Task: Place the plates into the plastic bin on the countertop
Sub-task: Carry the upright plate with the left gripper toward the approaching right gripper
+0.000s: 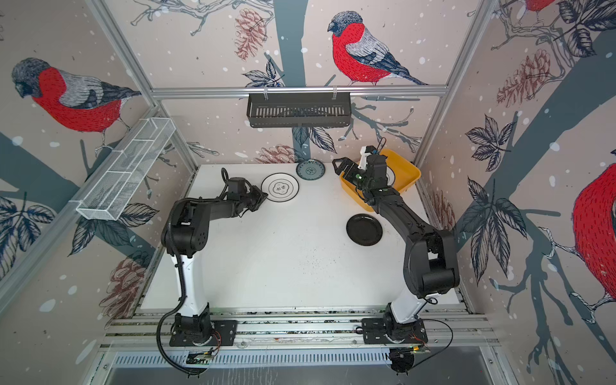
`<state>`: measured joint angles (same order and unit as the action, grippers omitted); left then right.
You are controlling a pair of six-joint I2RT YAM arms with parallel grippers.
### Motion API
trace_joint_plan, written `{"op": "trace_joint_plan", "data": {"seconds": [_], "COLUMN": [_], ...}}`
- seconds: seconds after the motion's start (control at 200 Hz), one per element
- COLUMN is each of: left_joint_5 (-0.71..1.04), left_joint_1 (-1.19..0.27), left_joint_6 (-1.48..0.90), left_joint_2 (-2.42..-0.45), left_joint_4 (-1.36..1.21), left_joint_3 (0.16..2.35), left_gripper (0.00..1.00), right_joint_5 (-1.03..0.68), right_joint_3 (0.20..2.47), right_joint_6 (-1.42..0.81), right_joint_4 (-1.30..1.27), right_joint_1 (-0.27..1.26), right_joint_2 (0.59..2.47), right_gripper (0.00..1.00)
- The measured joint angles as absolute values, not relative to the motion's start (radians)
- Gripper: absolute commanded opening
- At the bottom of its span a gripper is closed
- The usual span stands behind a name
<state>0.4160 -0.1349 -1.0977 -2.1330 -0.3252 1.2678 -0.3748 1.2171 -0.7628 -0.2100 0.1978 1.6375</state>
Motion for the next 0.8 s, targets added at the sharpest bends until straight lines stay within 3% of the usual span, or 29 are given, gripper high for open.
{"op": "trace_joint_plan", "data": {"seconds": [0.37,0.8], "left_joint_5": [0.411,0.500], "left_joint_1": [-0.168,-0.348], "left_joint_6": [-1.093,-1.034], "left_joint_2": [-1.923,-1.843], "left_joint_4": [-0.327,-0.280], "left_joint_3": [1.150,1.240], "left_gripper": [0.01,0.01], "right_joint_5": [-0.373,-0.436], "right_joint_3": [1.052,0.937], "right_joint_6": [-0.750,-0.702], "right_joint_4": [-0.184,-0.080], "right_joint_1": [0.120,0.097], "right_joint_2": [1.451,1.340], "right_gripper": [1.00,1.00]}}
